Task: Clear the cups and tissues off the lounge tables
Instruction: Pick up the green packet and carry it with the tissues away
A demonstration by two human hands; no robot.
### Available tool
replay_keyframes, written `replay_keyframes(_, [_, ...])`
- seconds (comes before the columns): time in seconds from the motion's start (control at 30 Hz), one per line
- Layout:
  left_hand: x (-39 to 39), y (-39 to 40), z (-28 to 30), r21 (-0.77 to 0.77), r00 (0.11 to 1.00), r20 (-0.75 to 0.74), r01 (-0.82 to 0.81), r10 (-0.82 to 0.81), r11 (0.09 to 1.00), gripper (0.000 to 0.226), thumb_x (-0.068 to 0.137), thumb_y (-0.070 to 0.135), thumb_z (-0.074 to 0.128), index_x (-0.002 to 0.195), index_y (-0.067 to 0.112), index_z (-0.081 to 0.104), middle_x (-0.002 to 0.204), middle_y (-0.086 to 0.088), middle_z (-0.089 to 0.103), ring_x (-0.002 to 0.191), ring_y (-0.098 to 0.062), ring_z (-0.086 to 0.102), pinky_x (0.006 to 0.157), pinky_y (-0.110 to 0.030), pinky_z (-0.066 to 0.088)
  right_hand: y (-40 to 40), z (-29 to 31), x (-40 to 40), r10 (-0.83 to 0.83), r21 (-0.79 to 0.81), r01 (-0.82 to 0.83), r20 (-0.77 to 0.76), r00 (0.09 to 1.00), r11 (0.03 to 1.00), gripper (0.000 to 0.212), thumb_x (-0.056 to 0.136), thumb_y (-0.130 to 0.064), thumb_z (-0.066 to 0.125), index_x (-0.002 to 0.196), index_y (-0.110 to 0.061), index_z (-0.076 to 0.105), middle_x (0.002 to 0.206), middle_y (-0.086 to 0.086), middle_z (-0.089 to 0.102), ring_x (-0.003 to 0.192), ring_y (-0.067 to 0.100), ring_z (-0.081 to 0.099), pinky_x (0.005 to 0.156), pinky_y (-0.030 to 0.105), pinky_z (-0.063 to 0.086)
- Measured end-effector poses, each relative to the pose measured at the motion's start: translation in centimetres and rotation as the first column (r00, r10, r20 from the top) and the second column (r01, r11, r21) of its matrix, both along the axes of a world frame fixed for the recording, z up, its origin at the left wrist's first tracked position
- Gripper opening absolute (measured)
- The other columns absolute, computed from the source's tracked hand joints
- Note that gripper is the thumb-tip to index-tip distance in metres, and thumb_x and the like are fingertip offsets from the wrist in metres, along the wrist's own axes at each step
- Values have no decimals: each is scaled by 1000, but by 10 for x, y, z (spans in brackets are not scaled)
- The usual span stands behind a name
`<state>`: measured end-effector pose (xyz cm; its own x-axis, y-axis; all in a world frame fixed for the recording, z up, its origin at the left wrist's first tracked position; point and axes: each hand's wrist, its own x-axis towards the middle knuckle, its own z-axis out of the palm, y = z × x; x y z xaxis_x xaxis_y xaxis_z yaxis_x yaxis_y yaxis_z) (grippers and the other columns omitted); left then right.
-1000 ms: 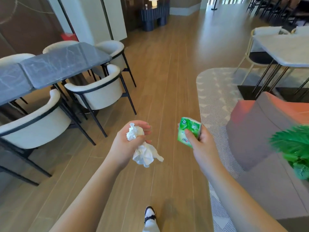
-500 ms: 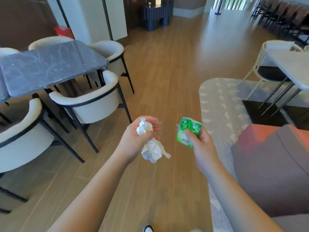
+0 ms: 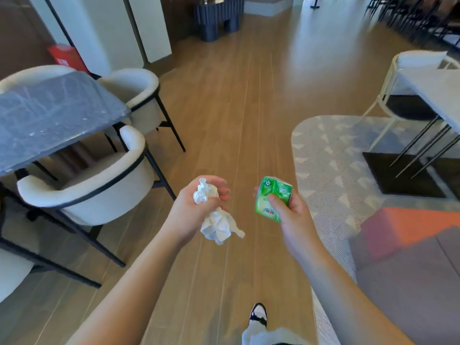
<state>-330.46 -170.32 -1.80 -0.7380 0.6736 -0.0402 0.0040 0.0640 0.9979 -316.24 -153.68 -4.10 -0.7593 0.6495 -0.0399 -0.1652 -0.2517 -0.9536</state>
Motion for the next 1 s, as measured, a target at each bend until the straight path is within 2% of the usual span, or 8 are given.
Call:
replay_keyframes(0.1, [-33,49,14,7,1000,-26,-14,15,1000,37,73,18,68,109,24,74,107,-7,76,104,-27,74,84,-41,63,54,9,-38,37,-10,-37,-15,999,999,26,99,-6,57,121,-17,65,115,5,76,111,20,70,89,28,54])
replay_keyframes(0.2, [-68,88,25,-16,997,-82,-16,15,1000,35,78,11,65,108,26,74,105,-6,76,97,-25,76,81,-39,63,96,20,-78,66,-4,-66,-48,997,998,26,98,-5,57,114,-22,69,114,6,76,110,21,71,87,25,54])
replay_keyframes(0.33, [-112,128,33,-80,992,-128,-25,15,996,37,76,18,62,108,34,72,104,5,76,87,-15,75,70,-24,59,133,21,-128,95,-5,-96,-68,993,995,25,92,-17,61,111,-29,72,116,8,75,112,22,70,88,27,56])
replay_keyframes(0.63, [-247,213,11,-84,992,-112,-60,50,995,31,75,19,63,100,35,72,99,8,76,86,-16,74,71,-22,59,223,2,-271,114,14,-114,1,993,993,33,91,-18,60,123,-14,64,116,5,75,112,20,70,87,25,56])
replay_keyframes(0.77, [-328,253,8,-79,995,-77,-76,70,994,30,76,19,63,101,33,73,95,8,75,86,-18,74,72,-24,60,267,1,-351,82,-29,-81,14,997,996,26,97,-8,57,119,-17,67,116,8,75,113,24,70,89,29,55])
replay_keyframes(1.0, [-446,328,26,-51,997,-73,-29,25,998,25,82,14,65,98,33,72,93,8,76,81,-11,74,68,-18,58,343,23,-463,29,19,-28,-46,999,999,26,94,-12,58,116,-23,68,116,8,75,112,23,70,85,24,56])
